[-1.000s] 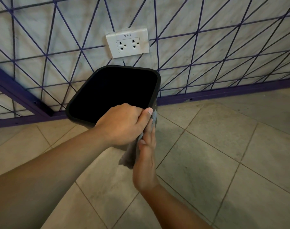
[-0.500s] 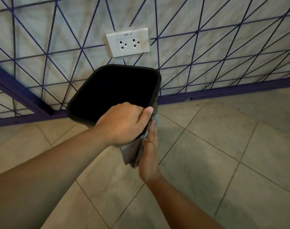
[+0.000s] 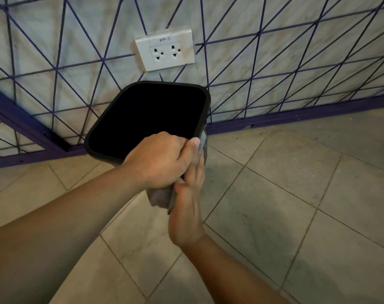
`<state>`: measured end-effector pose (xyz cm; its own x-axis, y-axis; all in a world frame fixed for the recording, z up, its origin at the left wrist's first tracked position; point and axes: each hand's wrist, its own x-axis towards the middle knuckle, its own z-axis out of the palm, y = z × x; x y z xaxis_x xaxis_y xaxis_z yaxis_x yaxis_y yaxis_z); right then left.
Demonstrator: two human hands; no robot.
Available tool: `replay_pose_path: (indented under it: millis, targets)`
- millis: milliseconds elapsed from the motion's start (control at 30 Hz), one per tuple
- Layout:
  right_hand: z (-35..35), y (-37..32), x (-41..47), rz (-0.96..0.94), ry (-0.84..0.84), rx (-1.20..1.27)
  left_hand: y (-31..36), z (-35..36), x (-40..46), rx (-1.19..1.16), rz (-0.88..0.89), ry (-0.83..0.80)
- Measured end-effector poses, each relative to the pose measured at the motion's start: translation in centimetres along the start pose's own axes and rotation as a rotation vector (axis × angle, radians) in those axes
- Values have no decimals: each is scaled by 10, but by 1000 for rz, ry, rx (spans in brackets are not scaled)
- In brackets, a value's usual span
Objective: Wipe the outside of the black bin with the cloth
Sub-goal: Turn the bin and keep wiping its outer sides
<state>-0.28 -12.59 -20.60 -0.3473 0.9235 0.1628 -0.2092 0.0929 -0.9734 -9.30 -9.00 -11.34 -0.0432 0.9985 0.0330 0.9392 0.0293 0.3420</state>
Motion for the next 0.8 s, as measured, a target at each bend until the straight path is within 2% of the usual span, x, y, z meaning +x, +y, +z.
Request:
replay_pose_path:
  millis: [67, 133, 333, 500, 567, 633, 800]
  targets:
    - [-3, 17, -5, -34, -18, -48, 1, 1, 0, -3, -6, 1]
    - [-11, 43, -10, 10, -28, -104, 2, 0, 0, 22, 5, 6]
    - [-25, 89, -16, 336, -65, -222, 3, -2, -1, 42, 26, 2]
    - [-44, 79, -2, 547, -229, -434, 3, -4, -1, 70, -3, -54]
    - [-55, 66, 5, 608, -231, -510, 4, -5, -3, 75, -9, -54]
    - [-65, 52, 5, 617, -160, -470, 5, -6, -5, 81, -9, -64]
    - [-89, 18, 8, 869, 280, 67, 6, -11, -18, 123, 2, -180]
